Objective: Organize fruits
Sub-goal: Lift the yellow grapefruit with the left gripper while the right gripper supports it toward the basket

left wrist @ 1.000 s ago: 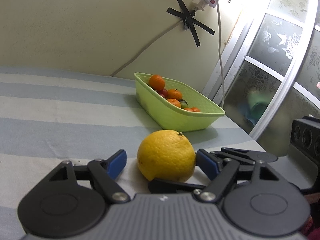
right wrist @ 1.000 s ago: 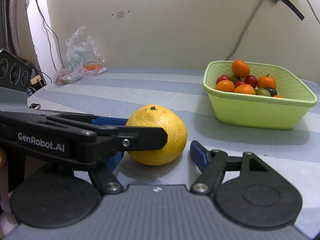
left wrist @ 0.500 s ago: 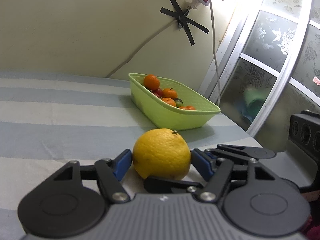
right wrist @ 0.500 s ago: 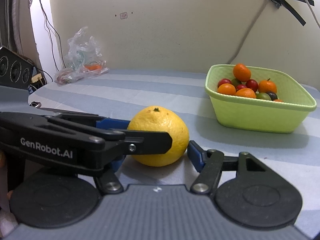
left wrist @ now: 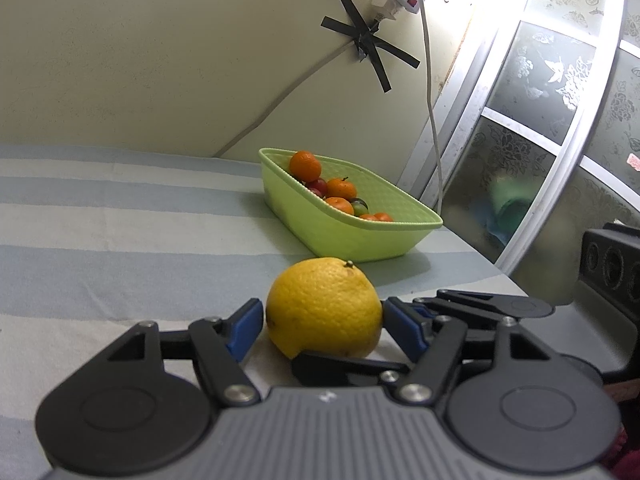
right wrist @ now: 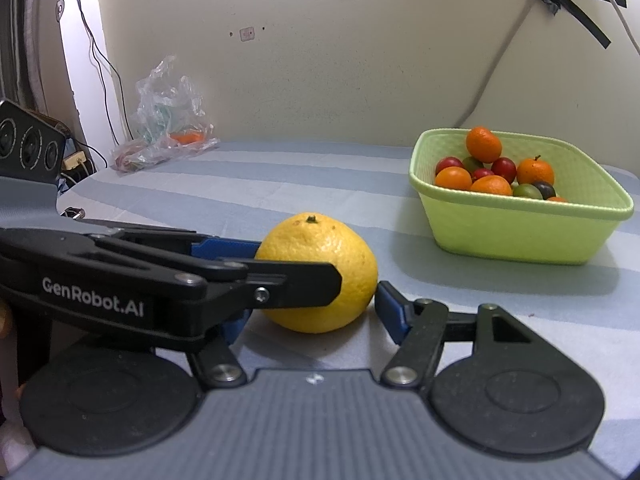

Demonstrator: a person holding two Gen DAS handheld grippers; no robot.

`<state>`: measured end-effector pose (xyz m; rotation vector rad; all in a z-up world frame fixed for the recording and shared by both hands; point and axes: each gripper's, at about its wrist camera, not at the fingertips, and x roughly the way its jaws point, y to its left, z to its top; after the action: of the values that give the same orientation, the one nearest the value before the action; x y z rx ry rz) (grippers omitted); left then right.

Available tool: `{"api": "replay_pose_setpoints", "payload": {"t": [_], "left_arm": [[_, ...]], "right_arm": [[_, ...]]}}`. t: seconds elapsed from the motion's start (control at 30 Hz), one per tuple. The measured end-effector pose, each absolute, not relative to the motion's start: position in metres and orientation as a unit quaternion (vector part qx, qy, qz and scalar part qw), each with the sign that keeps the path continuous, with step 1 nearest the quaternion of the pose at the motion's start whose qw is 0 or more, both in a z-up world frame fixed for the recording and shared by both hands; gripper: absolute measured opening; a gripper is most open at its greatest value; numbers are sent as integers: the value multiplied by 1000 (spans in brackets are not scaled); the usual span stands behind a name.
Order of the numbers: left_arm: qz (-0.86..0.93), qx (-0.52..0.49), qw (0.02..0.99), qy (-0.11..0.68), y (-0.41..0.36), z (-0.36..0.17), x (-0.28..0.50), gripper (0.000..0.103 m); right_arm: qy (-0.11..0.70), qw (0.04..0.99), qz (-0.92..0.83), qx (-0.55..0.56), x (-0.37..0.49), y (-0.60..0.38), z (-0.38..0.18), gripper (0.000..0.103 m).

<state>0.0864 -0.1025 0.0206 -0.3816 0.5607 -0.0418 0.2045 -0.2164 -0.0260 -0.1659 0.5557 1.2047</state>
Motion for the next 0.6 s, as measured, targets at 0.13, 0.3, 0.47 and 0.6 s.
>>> {"api": "replay_pose_setpoints", "payload": {"t": [0.13,0.3,0.47,0.6], "left_arm": [[-15,-190,944,269,-101,21,83,69],[-21,-206,943,261,-98,21,83,64],[-14,-199,945,259,-104,26,84,62],[-27,-193,952,237,-113,49,93,62]], "right_arm": [[243,797,548,-73,198,-222,-24,75],[231,804,544,-59,196,-229,-22,74],[229,801,549,-69,193,-225,-22,64],[204,809,548,-60,194,-235,-5,64]]}}
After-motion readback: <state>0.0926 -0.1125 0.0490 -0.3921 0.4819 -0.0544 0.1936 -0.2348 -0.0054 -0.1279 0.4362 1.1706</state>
